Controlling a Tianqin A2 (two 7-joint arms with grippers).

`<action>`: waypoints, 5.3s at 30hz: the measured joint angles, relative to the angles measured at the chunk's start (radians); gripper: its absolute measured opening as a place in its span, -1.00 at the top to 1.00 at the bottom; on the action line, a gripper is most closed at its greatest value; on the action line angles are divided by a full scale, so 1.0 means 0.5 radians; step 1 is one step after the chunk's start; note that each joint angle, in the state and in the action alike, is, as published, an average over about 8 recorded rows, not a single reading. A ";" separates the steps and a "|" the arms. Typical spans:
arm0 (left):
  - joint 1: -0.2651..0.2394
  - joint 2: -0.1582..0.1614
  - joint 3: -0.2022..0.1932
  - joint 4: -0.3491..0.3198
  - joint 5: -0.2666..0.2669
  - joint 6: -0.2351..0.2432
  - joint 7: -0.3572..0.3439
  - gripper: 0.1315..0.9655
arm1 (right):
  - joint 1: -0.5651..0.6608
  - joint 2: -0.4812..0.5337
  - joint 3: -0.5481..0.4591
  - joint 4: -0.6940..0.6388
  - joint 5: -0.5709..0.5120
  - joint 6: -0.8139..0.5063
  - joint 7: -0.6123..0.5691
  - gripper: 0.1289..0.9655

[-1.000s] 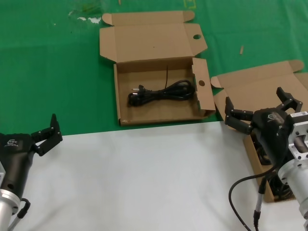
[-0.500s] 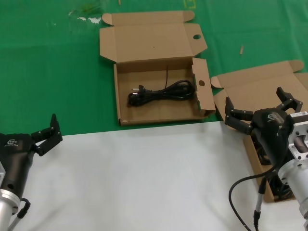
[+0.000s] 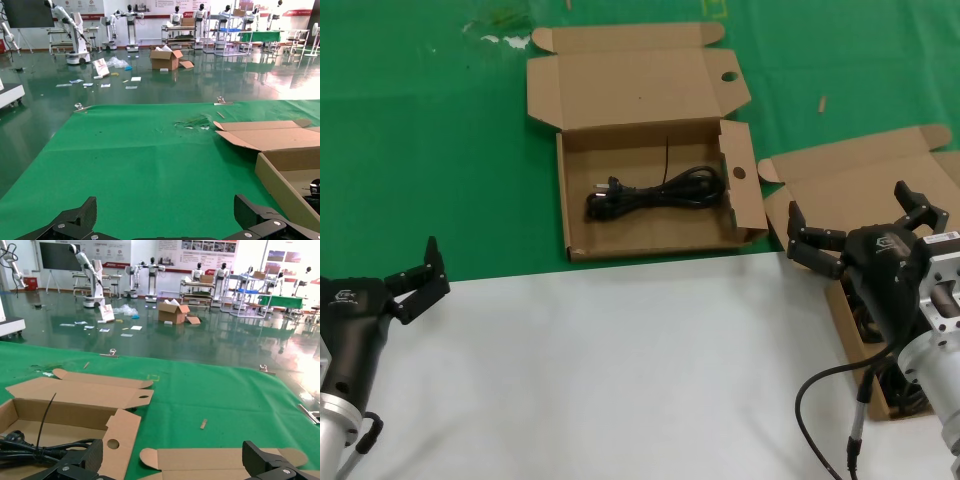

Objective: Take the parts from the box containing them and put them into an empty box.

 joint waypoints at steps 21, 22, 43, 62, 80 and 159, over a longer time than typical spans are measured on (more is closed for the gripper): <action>0.000 0.000 0.000 0.000 0.000 0.000 0.000 -1.00 | 0.000 0.000 0.000 0.000 0.000 0.000 0.000 -1.00; 0.000 0.000 0.000 0.000 0.000 0.000 0.000 -1.00 | 0.000 0.000 0.000 0.000 0.000 0.000 0.000 -1.00; 0.000 0.000 0.000 0.000 0.000 0.000 0.000 -1.00 | 0.000 0.000 0.000 0.000 0.000 0.000 0.000 -1.00; 0.000 0.000 0.000 0.000 0.000 0.000 0.000 -1.00 | 0.000 0.000 0.000 0.000 0.000 0.000 0.000 -1.00; 0.000 0.000 0.000 0.000 0.000 0.000 0.000 -1.00 | 0.000 0.000 0.000 0.000 0.000 0.000 0.000 -1.00; 0.000 0.000 0.000 0.000 0.000 0.000 0.000 -1.00 | 0.000 0.000 0.000 0.000 0.000 0.000 0.000 -1.00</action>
